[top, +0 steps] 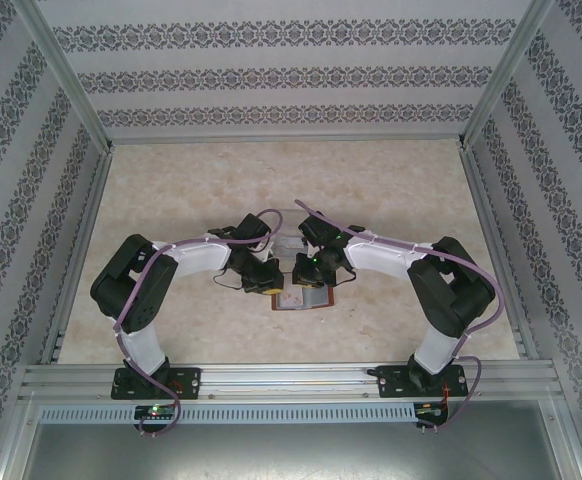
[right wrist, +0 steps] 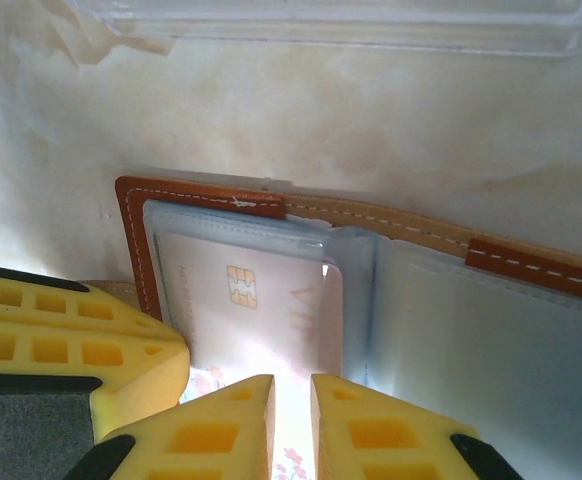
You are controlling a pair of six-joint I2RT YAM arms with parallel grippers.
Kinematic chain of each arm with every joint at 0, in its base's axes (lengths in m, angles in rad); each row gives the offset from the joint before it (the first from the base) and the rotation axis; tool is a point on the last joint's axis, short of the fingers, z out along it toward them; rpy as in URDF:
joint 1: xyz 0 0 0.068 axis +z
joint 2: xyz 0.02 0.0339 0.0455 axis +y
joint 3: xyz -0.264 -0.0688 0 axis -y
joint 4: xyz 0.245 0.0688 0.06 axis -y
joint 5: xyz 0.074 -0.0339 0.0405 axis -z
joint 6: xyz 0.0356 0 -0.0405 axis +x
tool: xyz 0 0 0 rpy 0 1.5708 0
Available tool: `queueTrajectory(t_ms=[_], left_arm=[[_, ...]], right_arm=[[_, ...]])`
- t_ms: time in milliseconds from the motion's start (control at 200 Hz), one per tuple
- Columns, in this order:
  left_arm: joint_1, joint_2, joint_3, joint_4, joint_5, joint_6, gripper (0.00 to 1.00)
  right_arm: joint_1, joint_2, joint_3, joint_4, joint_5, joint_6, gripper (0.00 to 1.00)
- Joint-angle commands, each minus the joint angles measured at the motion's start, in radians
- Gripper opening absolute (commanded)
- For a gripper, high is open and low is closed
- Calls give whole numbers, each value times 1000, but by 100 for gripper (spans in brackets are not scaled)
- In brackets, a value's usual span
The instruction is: Take the credit cards out of the card holder
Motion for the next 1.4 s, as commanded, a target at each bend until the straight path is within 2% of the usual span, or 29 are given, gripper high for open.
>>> queueTrajectory(t_ms=[0, 280, 634, 1399], left_arm=[[-11, -10, 19, -49, -22, 22, 10], [-11, -19, 22, -61, -27, 27, 11], [-11, -22, 32, -81, -36, 38, 11], [-29, -45, 94, -114, -26, 27, 10]], right_arm=[[13, 10, -2, 7, -26, 6, 18], [13, 50, -3, -25, 16, -5, 20], [11, 24, 18, -101, 103, -28, 24], [-24, -53, -28, -26, -2, 9, 26]])
